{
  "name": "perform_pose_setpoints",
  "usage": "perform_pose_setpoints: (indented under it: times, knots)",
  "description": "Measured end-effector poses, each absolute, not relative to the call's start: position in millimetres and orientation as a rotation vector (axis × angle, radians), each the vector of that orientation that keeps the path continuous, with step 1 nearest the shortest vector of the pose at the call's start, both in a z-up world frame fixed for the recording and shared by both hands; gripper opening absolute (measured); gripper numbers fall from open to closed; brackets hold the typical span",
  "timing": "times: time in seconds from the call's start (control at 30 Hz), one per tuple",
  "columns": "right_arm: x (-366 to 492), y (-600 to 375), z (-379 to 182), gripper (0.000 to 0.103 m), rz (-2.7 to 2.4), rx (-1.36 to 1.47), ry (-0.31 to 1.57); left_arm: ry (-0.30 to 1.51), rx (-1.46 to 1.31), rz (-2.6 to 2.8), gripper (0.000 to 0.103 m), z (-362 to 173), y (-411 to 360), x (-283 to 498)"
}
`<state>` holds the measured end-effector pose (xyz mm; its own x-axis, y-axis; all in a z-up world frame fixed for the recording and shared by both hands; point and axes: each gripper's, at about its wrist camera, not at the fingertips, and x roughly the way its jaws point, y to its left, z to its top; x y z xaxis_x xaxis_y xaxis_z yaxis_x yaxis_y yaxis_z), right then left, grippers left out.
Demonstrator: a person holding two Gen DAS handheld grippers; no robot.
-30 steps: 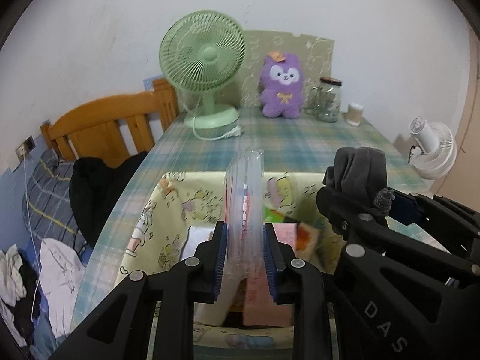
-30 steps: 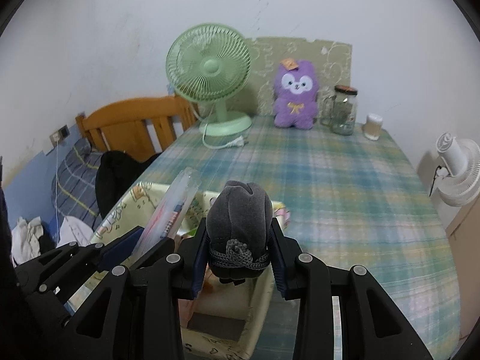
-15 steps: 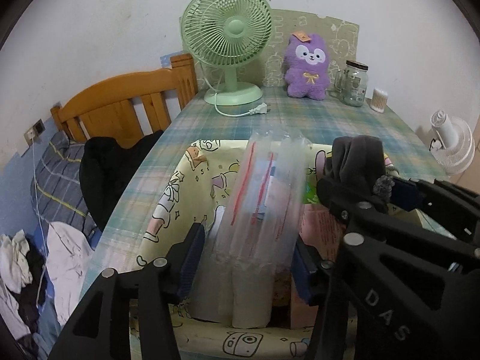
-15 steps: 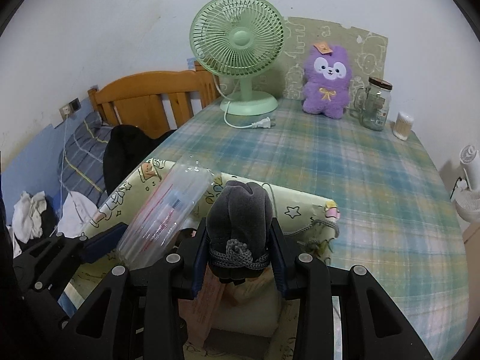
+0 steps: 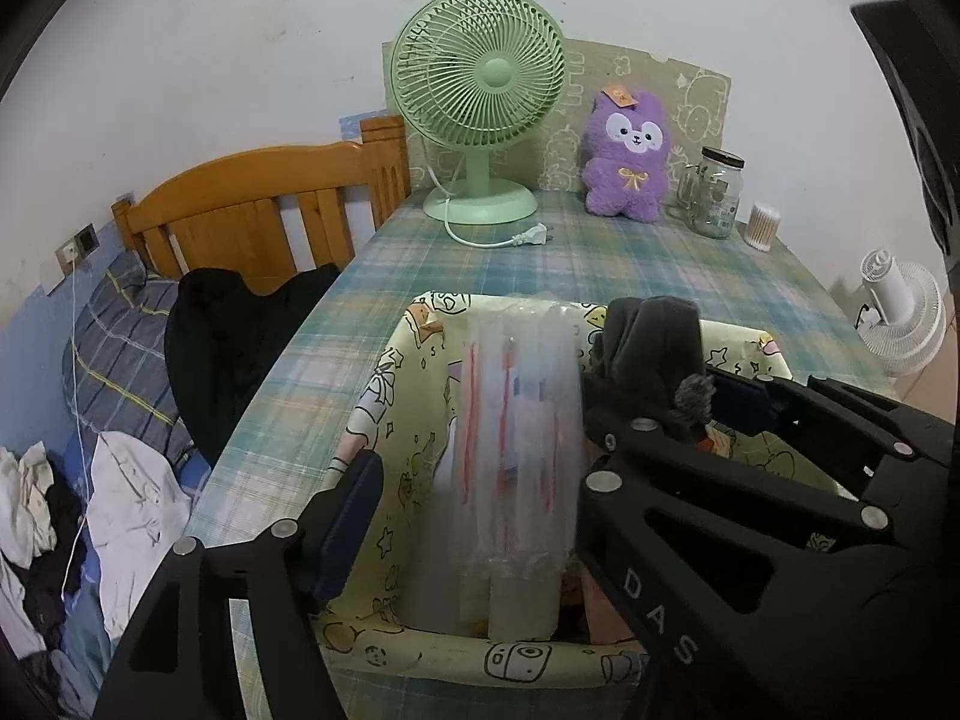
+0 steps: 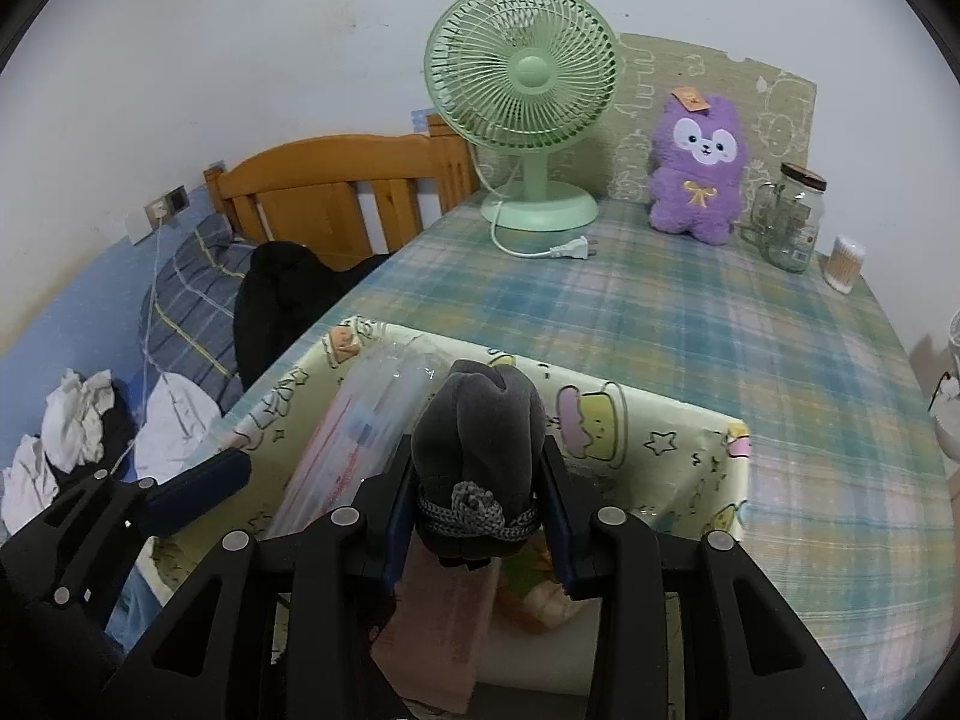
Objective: Organize soft objects
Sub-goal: 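Lower the straw bag and black bundle into the box and open both tools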
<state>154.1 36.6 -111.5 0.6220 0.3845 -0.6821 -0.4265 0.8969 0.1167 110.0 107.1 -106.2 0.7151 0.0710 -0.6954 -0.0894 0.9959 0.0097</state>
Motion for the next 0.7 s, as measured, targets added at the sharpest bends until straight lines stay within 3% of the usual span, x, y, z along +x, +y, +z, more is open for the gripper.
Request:
perform_pose_setpoints:
  times: [0.1, 0.27, 0.7]
  knots:
    - [153, 37, -110, 0.052, 0.463, -0.065, 0.775, 0.770, -0.033, 0.082, 0.075, -105, 106, 109]
    - [146, 32, -101, 0.080, 0.430, -0.061, 0.726, 0.755, -0.043, 0.078, 0.081, -99, 104, 105]
    - [127, -3, -81, 0.092, 0.363, -0.026, 0.695, 0.701, -0.024, 0.053, 0.092, -82, 76, 93]
